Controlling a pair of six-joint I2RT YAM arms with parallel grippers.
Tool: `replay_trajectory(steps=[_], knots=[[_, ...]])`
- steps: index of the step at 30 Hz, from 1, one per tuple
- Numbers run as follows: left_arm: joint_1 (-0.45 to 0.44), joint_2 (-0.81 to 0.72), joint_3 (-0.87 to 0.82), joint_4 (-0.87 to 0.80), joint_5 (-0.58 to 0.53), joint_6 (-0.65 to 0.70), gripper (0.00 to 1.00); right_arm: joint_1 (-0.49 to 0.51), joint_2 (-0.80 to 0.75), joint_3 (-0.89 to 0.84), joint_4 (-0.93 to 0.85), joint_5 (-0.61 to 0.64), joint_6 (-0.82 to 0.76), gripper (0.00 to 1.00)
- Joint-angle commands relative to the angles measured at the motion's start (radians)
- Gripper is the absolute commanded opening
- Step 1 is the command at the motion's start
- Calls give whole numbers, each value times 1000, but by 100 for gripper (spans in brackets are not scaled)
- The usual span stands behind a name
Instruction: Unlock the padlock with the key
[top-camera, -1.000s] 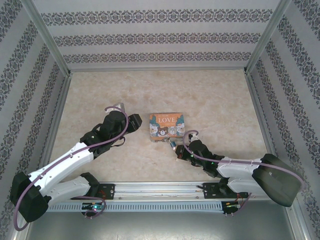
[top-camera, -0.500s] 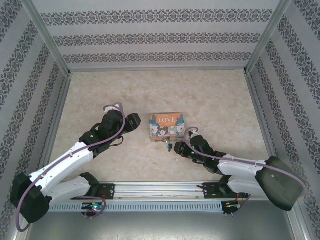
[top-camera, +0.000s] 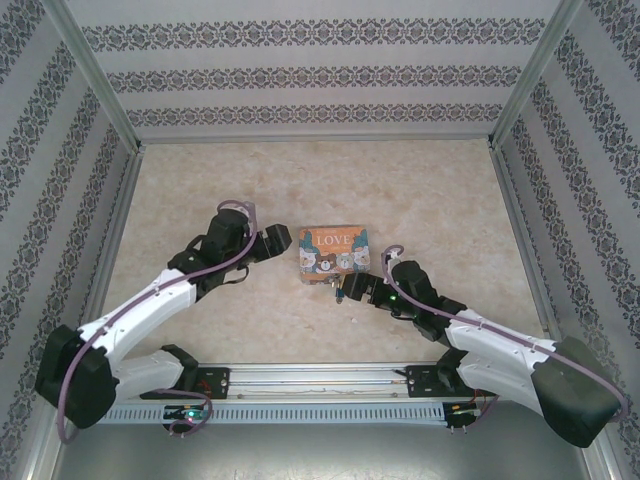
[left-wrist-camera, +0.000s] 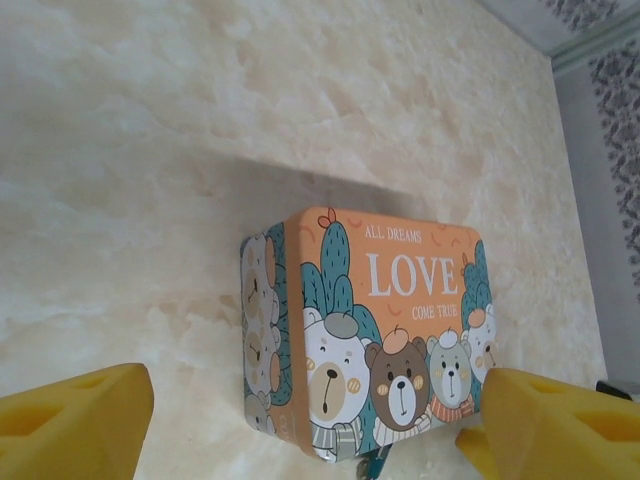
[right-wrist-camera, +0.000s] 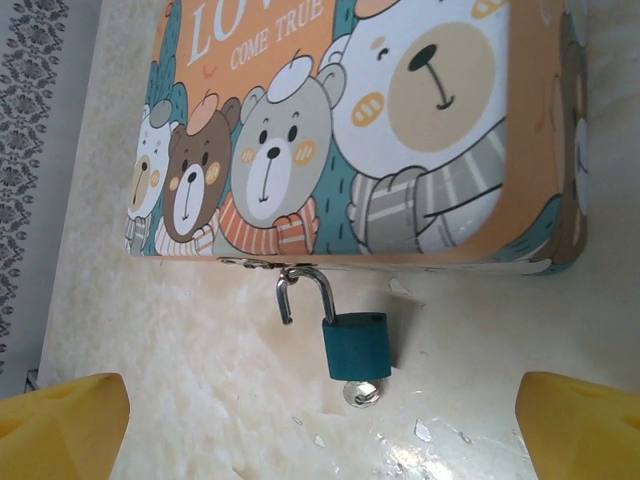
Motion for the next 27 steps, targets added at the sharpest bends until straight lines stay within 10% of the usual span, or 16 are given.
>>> replay_trajectory(steps=[1,27], knots=[[22,76,54,72,128,58,86,-26,14,34,-4,-54,1,98],[23,506,122,172,266,-20,69,-122,244,181,66,-183,-68,98]])
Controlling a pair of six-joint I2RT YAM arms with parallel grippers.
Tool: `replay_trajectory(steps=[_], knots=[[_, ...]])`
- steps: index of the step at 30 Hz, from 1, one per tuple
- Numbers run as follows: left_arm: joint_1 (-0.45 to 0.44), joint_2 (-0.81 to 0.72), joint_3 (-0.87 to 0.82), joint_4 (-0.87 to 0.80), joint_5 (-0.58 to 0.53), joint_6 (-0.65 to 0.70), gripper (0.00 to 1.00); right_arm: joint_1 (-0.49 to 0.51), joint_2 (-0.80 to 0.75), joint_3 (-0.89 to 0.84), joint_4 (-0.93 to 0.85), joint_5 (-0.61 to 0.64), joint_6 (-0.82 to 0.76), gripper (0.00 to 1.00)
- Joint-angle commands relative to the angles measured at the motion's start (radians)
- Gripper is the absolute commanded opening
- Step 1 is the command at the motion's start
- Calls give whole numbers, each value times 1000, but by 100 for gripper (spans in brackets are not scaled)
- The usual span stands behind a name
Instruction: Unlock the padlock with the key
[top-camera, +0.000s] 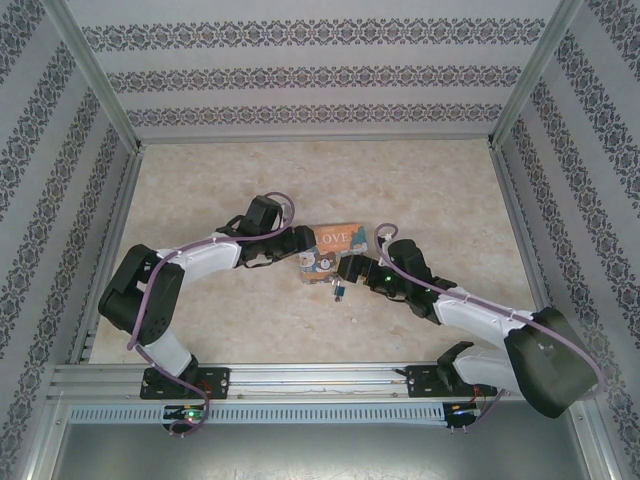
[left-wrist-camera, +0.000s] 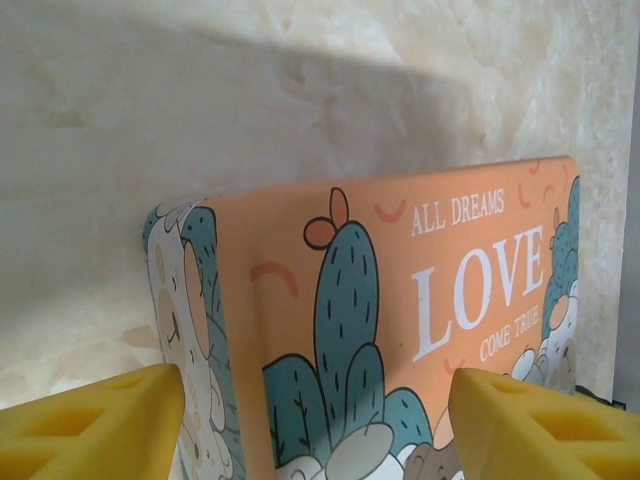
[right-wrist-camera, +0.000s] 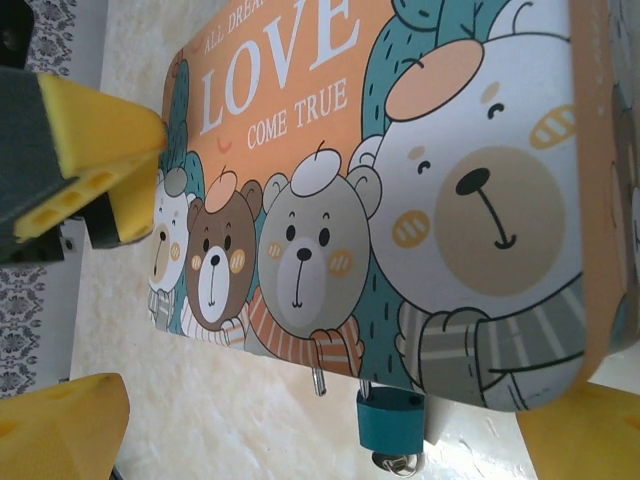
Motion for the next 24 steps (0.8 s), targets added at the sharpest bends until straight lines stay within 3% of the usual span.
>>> replay_trajectory(steps=[1,24], knots=[[2,11,-44,29,5,-22,70,-19,32,39,23,-51,-45,98],[-6,-142,-222,-13,-53,-51,69,-52,285,221,129,-144,-220,98]])
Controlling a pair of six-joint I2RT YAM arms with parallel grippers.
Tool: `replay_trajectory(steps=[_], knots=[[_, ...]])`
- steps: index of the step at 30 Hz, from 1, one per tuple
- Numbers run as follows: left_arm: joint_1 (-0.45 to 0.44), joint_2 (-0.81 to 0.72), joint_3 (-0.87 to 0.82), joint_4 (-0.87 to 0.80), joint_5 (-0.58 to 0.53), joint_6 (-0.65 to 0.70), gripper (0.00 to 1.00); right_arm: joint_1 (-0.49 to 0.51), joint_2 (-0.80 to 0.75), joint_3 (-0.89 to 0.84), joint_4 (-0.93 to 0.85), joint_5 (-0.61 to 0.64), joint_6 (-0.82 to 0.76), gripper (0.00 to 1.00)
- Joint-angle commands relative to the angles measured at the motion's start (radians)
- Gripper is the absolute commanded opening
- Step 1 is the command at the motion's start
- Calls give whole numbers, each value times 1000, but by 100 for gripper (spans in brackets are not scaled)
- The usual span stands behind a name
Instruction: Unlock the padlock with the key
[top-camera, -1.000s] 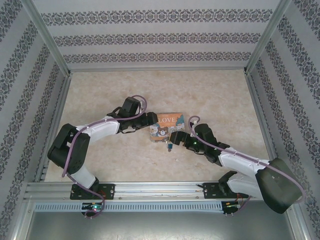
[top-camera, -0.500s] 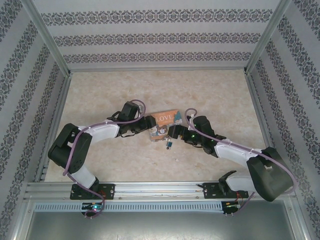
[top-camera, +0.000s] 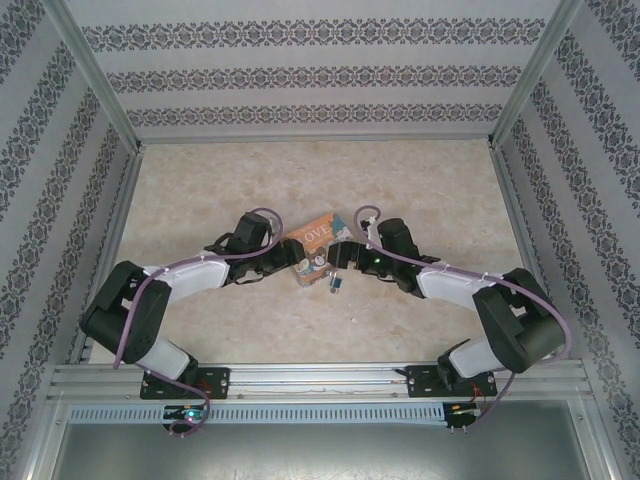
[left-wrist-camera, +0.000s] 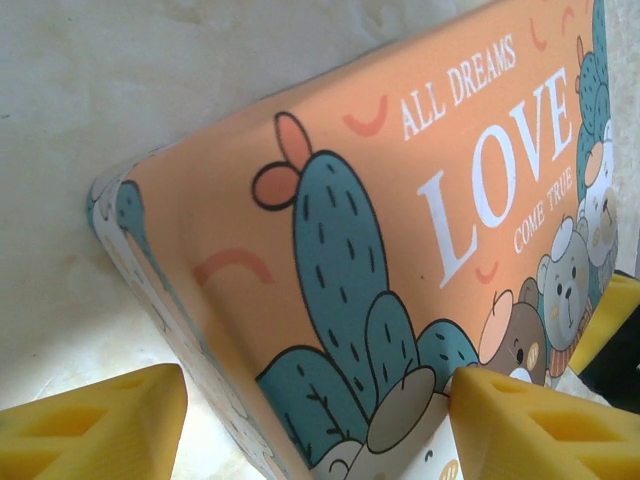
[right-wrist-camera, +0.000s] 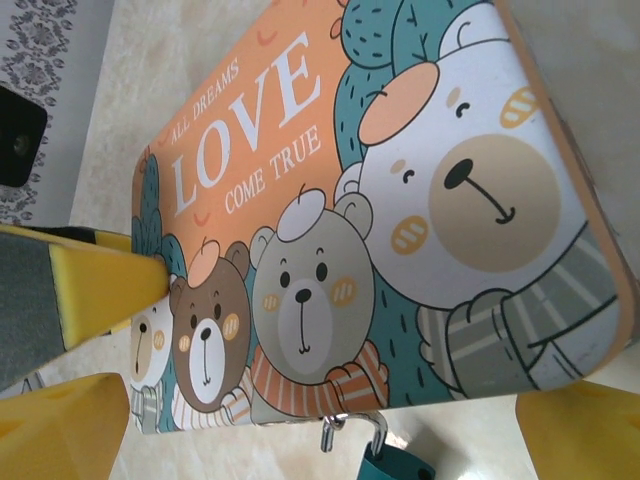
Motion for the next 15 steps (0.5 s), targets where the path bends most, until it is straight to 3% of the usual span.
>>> replay_trajectory(steps=[1,15], knots=[[-6,-14,-33,-81,-23,-8,69,-8,37,47,82,-42,-41,98],[-5,-65,-60,-64,-51,-24,69,-9,90,56,149,-60,-20,98]])
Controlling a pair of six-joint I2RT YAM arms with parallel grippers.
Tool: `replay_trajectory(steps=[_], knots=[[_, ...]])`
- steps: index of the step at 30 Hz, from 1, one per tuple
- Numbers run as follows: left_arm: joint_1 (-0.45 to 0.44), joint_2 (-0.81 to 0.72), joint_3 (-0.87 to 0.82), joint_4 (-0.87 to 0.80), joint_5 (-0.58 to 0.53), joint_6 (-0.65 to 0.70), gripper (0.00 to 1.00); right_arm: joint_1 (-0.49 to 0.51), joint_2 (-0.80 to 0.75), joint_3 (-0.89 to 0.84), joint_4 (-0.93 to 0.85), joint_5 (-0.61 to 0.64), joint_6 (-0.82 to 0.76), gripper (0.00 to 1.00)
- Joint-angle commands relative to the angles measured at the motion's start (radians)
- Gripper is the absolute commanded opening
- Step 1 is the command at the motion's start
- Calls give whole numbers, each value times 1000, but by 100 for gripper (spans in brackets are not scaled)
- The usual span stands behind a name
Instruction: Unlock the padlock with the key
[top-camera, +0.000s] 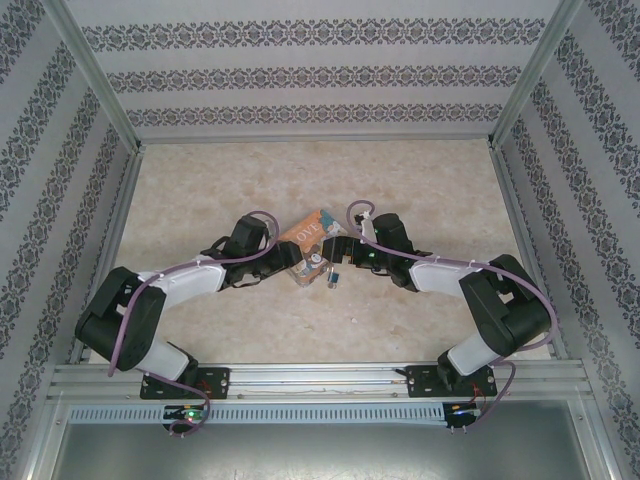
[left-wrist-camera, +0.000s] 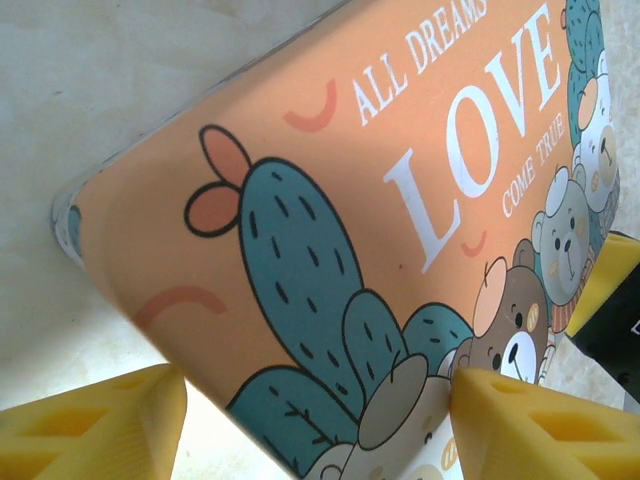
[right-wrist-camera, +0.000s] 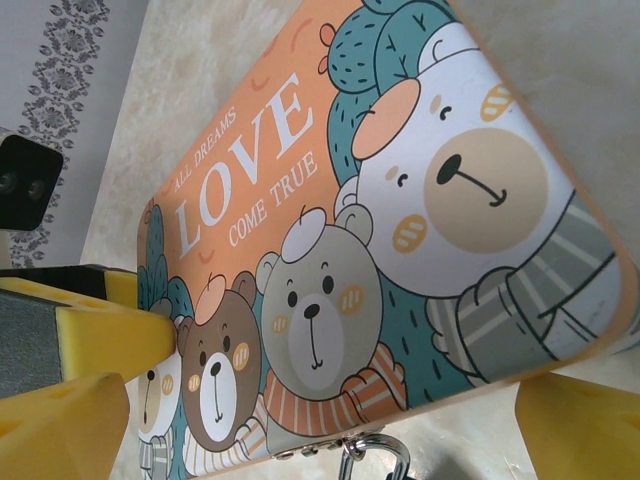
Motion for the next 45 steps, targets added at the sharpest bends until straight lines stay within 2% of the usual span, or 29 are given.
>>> replay_trajectory(steps=[1,16,26,30,36,45], knots=[[-5,-25,-19,-64,-30,2,69,-11,-6,12,49,-27,-12,98],[23,-183,-33,-113,-65,47,70,-27,-116,-83,3,21,-7,98],[43,-331,13,-212,-137,156,70,-47,-243,-173,-11,-28,-45,98],[44,-331,42,-182,-83,200,70,-66,-281,-207,-7,-37,-51,98],[46,-273,130,-186,35,255,62,-84,-279,-232,11,-84,-57,92],[41,-142,173,-61,161,189,45,-87,-171,-230,117,-150,-38,78]])
